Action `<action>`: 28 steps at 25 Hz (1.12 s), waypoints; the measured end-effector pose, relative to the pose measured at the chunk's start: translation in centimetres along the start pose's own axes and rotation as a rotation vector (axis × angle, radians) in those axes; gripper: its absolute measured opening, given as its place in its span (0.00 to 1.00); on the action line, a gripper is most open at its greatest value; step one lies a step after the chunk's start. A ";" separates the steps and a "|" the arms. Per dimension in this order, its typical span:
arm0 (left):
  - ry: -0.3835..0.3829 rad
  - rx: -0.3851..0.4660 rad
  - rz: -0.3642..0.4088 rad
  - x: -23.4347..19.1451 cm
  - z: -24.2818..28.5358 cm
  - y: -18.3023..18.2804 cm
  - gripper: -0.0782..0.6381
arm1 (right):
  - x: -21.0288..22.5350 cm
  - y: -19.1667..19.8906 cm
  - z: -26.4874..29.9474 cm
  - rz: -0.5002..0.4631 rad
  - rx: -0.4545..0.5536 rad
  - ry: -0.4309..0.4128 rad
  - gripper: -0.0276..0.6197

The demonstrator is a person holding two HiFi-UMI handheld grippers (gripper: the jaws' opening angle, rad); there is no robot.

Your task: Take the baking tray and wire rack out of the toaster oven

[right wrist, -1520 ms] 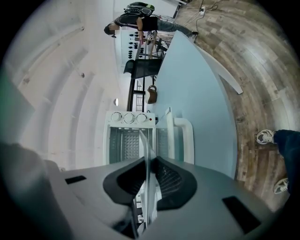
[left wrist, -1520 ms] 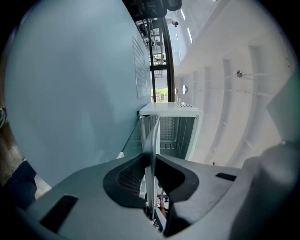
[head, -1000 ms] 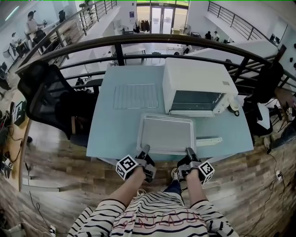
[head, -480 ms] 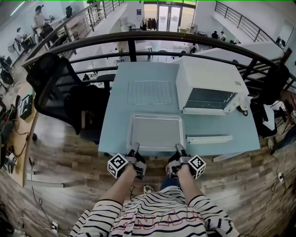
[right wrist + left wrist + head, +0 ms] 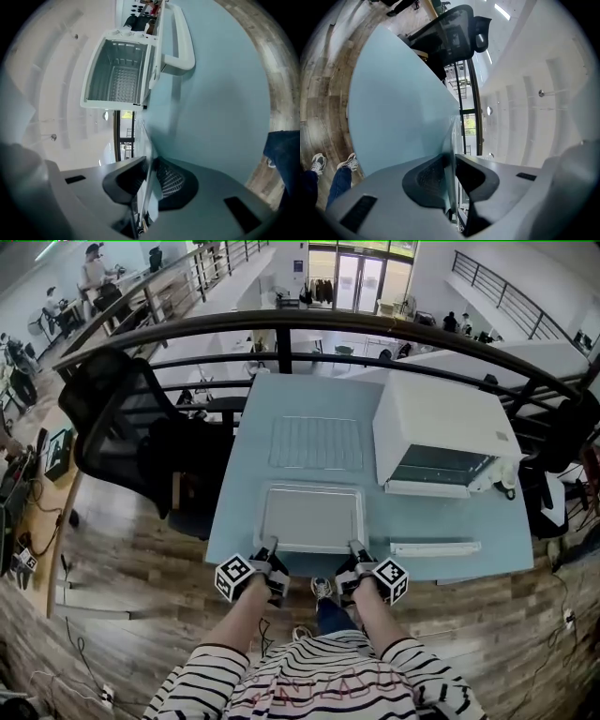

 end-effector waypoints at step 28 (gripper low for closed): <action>-0.142 -0.232 0.334 1.6 8.7 -1.7 0.40 | -2.2 0.6 8.0 -0.486 -0.216 0.144 0.26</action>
Point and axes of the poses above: the fingertips, and each gripper's own axes: z forward along the fingers, x to its right, y out of its underside, the point moved 4 cm from there along -z, backward along the fingers, and after that the axes turned 15 degrees about x, right-handed, at the moved point
